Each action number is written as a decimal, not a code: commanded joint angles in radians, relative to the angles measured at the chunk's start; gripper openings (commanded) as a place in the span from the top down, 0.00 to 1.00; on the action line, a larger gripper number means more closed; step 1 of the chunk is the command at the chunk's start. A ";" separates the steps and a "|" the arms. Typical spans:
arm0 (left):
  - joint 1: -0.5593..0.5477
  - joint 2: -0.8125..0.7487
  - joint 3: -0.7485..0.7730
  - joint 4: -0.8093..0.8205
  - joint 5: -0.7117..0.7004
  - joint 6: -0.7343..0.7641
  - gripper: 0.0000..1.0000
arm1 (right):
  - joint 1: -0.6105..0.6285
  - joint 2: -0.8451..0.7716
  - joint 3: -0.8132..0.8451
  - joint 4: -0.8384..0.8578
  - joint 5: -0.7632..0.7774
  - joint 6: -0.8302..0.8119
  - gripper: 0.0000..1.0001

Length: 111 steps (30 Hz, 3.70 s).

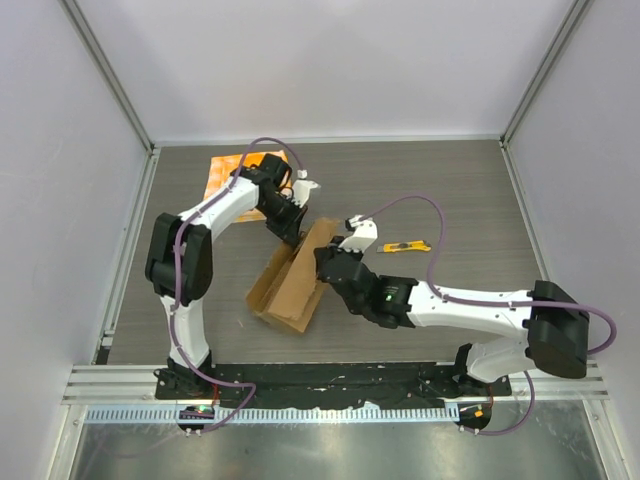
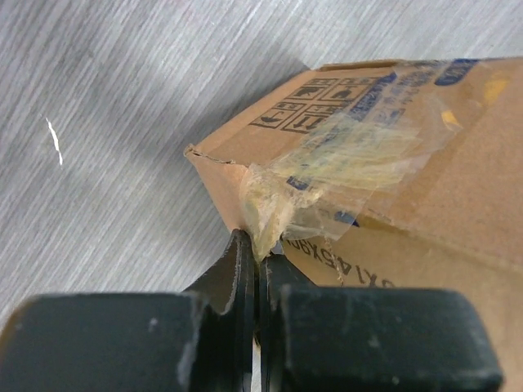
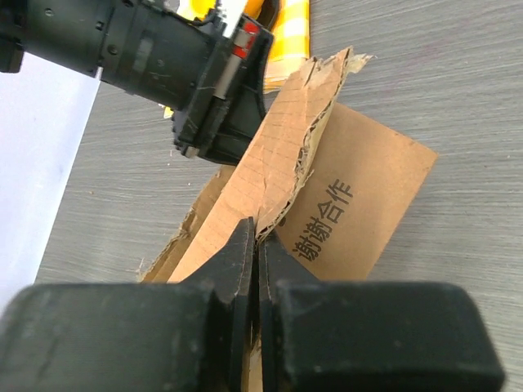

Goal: Unpack the express box

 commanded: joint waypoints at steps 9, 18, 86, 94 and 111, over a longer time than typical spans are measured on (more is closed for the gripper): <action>0.163 -0.137 -0.018 0.023 -0.005 0.065 1.00 | 0.029 -0.116 -0.262 -0.214 -0.091 0.123 0.99; 0.203 -0.129 -0.037 0.028 0.012 0.069 1.00 | 0.029 -0.143 -0.398 -0.222 -0.103 0.237 0.99; 0.257 -0.259 -0.214 0.319 0.437 -0.455 1.00 | 0.073 0.208 0.426 -0.550 -0.235 -0.028 0.45; 0.294 -0.347 -0.452 0.551 0.449 -0.641 1.00 | 0.073 0.213 0.331 -0.659 -0.200 0.073 0.38; 0.318 -0.428 -0.580 0.670 0.489 -0.716 1.00 | 0.004 0.104 0.180 -0.698 -0.154 0.087 0.33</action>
